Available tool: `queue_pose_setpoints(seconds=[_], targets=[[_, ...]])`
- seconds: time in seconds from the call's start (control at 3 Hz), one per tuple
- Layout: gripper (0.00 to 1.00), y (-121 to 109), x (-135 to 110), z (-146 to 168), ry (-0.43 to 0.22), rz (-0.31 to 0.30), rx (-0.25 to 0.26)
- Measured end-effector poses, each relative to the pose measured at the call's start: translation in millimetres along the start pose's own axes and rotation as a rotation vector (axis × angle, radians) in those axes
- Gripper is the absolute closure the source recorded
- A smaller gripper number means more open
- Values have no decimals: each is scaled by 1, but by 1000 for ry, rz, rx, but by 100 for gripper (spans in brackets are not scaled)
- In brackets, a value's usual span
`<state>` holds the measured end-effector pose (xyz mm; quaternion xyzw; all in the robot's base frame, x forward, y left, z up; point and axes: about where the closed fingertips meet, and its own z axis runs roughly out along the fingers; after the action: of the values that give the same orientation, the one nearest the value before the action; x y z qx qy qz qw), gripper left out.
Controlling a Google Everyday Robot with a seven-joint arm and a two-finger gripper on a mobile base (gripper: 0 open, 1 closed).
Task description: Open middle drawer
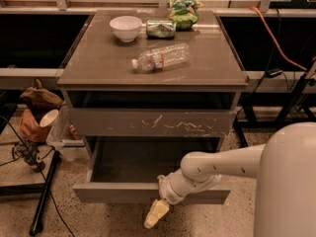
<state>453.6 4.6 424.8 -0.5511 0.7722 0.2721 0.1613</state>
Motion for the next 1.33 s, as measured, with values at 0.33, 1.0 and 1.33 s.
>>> queue_pose_setpoints(seconds=[0.33,1.0,1.33], targets=[[0,3,-2,-3,-1,4,-2],[0,16,0,-2,-11,29,-9],[0,32,4,-1,4,39,-26]])
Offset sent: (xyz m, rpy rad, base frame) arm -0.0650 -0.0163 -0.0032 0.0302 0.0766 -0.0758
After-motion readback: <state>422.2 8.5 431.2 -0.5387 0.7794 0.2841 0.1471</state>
